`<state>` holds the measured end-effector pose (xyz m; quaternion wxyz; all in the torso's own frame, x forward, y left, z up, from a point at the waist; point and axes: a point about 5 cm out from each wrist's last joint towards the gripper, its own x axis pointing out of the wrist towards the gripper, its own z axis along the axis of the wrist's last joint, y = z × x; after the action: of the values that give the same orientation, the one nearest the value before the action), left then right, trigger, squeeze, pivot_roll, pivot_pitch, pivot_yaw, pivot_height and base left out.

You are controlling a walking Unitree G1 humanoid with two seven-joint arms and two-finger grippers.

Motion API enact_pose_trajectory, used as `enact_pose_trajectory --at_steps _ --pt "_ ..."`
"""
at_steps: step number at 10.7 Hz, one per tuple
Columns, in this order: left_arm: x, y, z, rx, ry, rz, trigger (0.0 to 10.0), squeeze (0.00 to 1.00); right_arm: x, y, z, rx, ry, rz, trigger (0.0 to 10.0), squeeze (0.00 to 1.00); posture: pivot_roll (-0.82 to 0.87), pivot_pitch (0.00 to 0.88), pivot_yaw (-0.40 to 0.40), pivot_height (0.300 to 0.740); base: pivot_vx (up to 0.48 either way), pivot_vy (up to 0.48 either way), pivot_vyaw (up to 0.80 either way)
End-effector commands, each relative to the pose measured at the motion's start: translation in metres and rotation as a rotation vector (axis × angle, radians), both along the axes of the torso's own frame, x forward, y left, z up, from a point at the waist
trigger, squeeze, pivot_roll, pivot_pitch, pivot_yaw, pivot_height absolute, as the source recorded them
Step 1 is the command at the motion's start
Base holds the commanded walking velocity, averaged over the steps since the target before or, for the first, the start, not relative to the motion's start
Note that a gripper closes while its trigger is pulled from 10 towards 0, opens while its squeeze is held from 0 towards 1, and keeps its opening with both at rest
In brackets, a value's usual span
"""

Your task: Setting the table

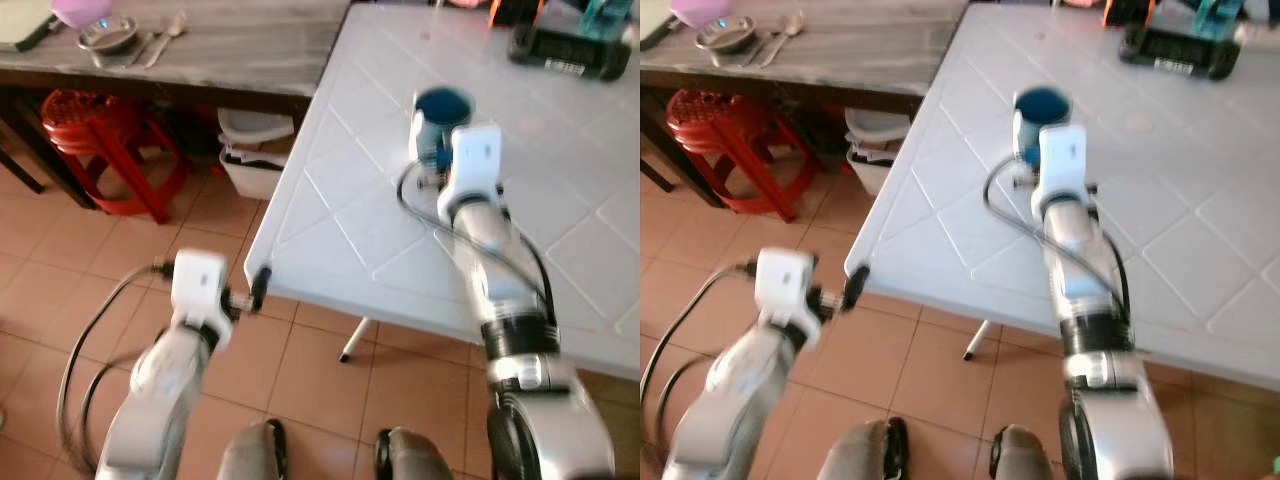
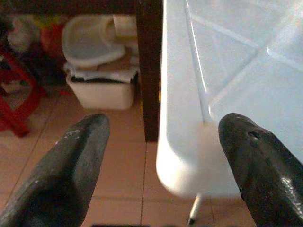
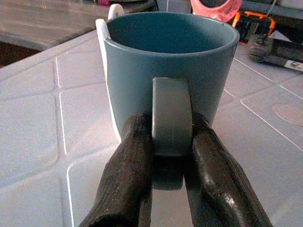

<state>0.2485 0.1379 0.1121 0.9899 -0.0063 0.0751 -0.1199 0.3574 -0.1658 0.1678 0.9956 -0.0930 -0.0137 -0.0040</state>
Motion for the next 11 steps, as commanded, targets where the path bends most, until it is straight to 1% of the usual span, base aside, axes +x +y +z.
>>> enact_pose_trajectory --at_steps 1,2,3,4,5,6,7,8,9,10,11 --pt "0.003 0.008 -0.003 0.015 -0.004 0.037 10.0 0.0 -0.006 0.009 0.009 -0.03 -0.061 0.041 0.0 0.0 0.02 0.018 0.052 0.74 0.0 0.48 0.0" --pt "0.014 0.008 -0.003 0.009 -0.028 0.064 10.0 0.0 -0.016 0.009 0.004 -0.009 -0.079 0.049 10.0 0.0 -0.01 0.0 0.049 0.74 0.0 0.48 0.0" --pt "0.024 0.007 -0.004 0.013 -0.052 0.088 10.0 0.0 -0.025 0.007 0.001 0.005 -0.098 0.036 10.0 0.0 -0.02 0.0 0.045 0.74 0.0 0.48 0.0" --pt "0.032 0.007 0.0 0.028 -0.094 0.123 10.0 0.0 -0.039 0.006 -0.001 0.022 -0.135 0.018 10.0 0.0 -0.02 0.0 0.041 0.74 0.0 0.48 0.0" --pt "0.039 0.007 0.008 0.043 -0.16 0.156 10.0 0.0 -0.052 0.005 0.001 0.03 -0.192 -0.004 10.0 0.0 -0.03 0.0 0.038 0.74 0.0 0.48 0.0" --pt "0.047 0.007 0.01 0.041 -0.194 0.198 10.0 0.0 -0.063 -0.001 -0.002 0.037 -0.203 -0.031 10.0 0.0 -0.03 0.0 0.033 0.74 0.0 0.48 0.0" --pt "0.053 0.005 0.012 0.038 -0.222 0.211 10.0 0.0 -0.072 -0.007 -0.007 0.039 -0.192 -0.055 10.0 0.0 -0.03 0.0 0.03 0.74 0.0 0.48 0.0" --pt "0.056 0.001 0.012 0.026 -0.238 0.201 10.0 0.0 -0.078 -0.012 -0.015 0.024 -0.166 -0.094 10.0 0.0 -0.03 0.0 0.028 0.74 0.0 0.48 0.0" --pt "0.059 -0.003 0.011 0.004 -0.239 0.194 10.0 0.0 -0.08 -0.015 -0.019 0.006 -0.157 -0.144 10.0 0.0 -0.03 0.0 0.032 0.74 0.0 0.48 0.0" --pt "0.06 -0.01 0.012 -0.003 -0.254 0.161 10.0 0.0 -0.078 -0.012 -0.021 -0.002 -0.159 -0.188 10.0 0.0 -0.03 0.0 0.043 0.74 0.0 0.48 0.0" --pt "0.059 -0.014 0.01 0.004 -0.255 0.126 10.0 0.0 -0.077 -0.008 -0.022 -0.022 -0.167 -0.159 10.0 0.0 -0.03 0.0 0.05 0.74 0.0 0.431 0.0"
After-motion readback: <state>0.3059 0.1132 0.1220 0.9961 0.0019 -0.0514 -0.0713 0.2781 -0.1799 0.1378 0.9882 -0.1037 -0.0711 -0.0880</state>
